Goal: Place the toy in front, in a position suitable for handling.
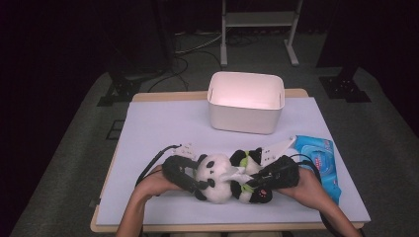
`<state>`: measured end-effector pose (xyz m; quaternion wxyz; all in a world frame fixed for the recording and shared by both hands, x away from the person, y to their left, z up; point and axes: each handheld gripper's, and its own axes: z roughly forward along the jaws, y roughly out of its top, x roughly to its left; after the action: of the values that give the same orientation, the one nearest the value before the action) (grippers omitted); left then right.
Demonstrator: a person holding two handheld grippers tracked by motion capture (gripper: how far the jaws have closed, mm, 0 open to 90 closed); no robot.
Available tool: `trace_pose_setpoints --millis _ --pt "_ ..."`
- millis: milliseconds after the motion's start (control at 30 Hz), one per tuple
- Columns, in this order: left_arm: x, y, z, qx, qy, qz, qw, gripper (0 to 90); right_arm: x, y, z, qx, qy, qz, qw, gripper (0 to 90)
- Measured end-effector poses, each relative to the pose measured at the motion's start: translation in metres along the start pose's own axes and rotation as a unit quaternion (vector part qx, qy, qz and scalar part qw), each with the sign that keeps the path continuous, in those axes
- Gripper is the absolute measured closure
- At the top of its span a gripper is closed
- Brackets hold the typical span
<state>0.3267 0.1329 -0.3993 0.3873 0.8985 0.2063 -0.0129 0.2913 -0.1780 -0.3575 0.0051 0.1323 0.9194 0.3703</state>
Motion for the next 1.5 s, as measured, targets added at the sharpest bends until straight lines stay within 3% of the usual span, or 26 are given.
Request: trace_pose_setpoints --millis 467,833,1000,1267,1500 --pt "0.001 -0.003 0.001 0.006 -0.005 0.006 1.0000 12.1 -0.011 -0.030 -0.013 -0.010 -0.019 0.044 0.9988 83.3" --pt "0.001 -0.002 0.003 0.009 -0.006 0.001 0.9999 12.9 -0.010 -0.005 -0.004 -0.033 -0.019 0.010 0.9992 83.1" --pt "0.001 -0.003 0.003 0.008 -0.007 0.001 0.9999 12.9 -0.010 -0.011 -0.003 -0.047 -0.018 0.019 0.9986 83.1" --pt "0.002 -0.004 0.002 0.008 -0.006 -0.004 0.9999 13.0 -0.013 -0.031 -0.014 -0.044 -0.018 0.040 0.9981 83.1" --pt "0.001 -0.002 0.002 0.009 -0.002 -0.012 0.9999 14.7 -0.001 -0.013 -0.012 -0.059 0.007 0.015 0.9981 83.1"
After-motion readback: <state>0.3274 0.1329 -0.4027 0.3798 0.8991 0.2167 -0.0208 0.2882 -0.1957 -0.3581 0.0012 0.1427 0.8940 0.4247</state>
